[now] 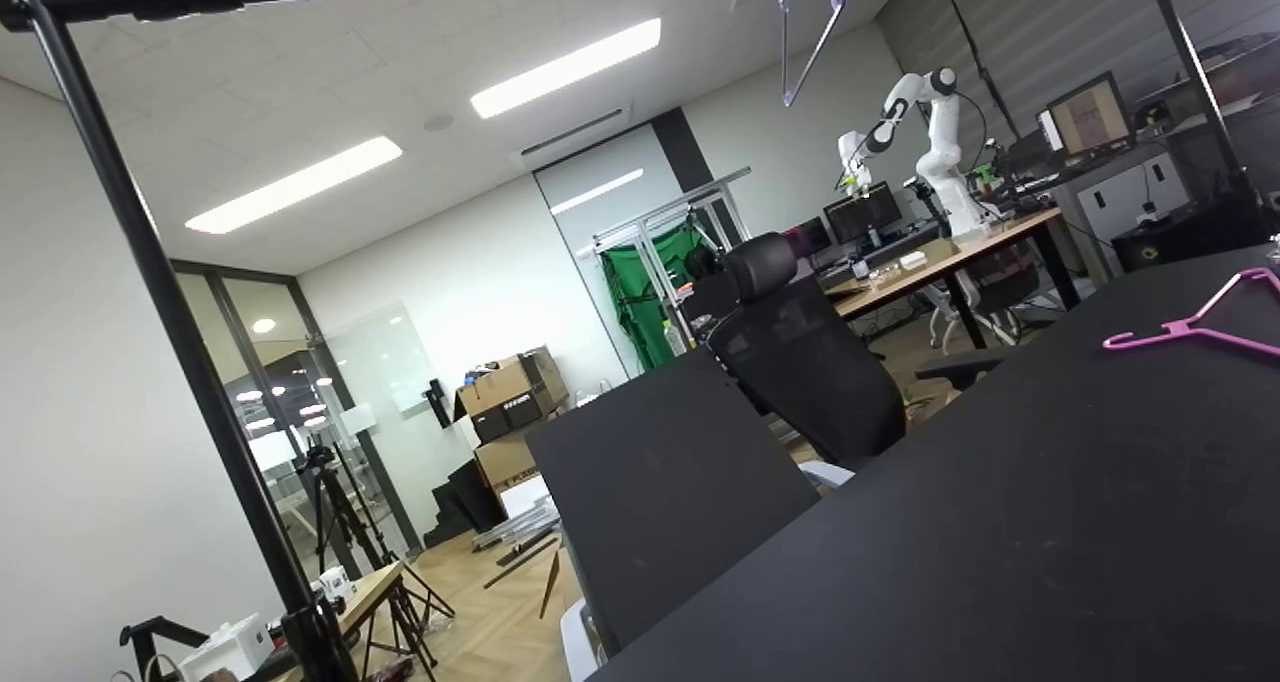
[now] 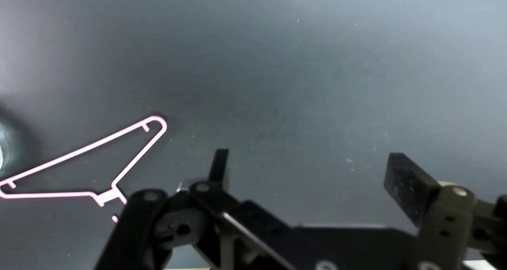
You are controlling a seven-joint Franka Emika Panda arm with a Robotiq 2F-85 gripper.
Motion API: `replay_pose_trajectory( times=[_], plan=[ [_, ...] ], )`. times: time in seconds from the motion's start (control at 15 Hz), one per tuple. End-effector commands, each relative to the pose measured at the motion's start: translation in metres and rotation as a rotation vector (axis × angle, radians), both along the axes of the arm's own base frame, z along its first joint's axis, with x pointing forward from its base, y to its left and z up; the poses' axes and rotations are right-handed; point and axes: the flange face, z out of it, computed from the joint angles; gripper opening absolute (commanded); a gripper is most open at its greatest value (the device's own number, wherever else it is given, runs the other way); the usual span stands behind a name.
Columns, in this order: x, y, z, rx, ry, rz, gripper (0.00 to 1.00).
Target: Hook the hanger onto the rail
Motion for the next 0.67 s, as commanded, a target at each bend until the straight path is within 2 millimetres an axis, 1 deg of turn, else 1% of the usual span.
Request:
replay_pose_trajectory(
  times=[0.0, 0.13, 0.33, 0.53, 0.6],
  plan=[
    [0.064, -0.051, -0.017, -0.025, -0.027, -0.014, 1.00],
    [0.093, -0.075, -0.032, -0.017, -0.027, -0.061, 1.00],
    [0.135, -0.114, -0.062, 0.012, -0.021, -0.216, 1.00],
    [0.177, -0.149, -0.101, -0.009, -0.049, -0.361, 1.00],
    [0.187, -0.161, -0.118, -0.020, -0.043, -0.410, 1.00]
  ],
)
